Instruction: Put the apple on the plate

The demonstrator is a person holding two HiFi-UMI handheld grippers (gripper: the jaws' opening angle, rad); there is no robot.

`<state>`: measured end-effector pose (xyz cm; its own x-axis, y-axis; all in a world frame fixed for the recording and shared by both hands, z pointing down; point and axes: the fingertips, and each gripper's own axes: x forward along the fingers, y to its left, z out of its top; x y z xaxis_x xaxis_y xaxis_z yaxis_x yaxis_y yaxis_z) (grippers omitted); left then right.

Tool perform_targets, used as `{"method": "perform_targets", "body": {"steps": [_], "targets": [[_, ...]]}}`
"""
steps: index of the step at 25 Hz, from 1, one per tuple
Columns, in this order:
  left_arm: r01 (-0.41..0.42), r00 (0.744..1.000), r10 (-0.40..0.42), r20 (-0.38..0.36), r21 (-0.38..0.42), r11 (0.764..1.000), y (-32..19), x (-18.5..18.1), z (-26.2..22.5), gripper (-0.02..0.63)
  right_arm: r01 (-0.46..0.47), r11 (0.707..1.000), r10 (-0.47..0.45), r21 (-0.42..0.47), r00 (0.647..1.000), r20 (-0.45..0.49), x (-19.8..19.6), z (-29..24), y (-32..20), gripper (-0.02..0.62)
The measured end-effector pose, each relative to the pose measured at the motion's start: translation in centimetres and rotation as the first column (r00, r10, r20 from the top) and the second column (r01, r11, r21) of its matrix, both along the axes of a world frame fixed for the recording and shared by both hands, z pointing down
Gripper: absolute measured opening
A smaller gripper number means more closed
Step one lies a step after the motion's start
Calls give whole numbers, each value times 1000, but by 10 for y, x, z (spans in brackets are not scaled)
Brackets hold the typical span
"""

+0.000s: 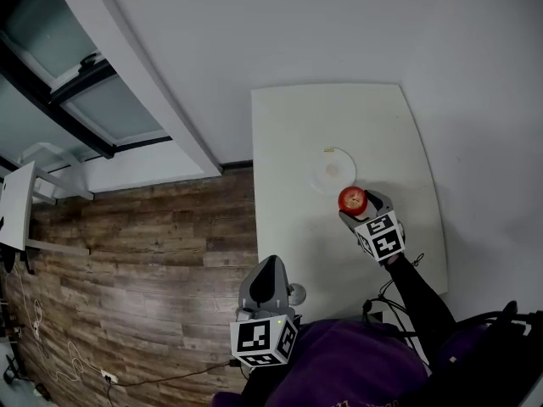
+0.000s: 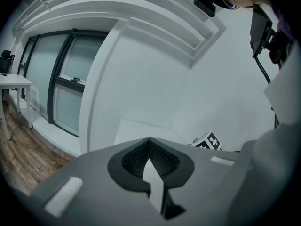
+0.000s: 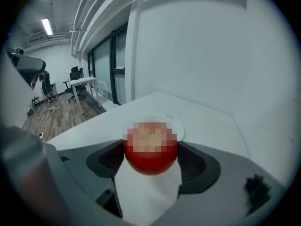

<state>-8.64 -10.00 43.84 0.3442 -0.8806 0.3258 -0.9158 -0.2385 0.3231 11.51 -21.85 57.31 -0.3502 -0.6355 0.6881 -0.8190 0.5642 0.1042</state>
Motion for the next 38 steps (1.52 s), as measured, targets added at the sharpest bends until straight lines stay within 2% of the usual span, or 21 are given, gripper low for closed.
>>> {"method": "perform_targets", "body": {"steps": [16,38], "targets": [[40,999,-39,25,-26,999,-7,-12,5,8,30,1000,-30,8,999,10,-17,4,-37,364],[65,996,-62,60,-53,996,-23,-14,10,7,-9,1000,9,-9,998,61,-21,24,-82,364]]}}
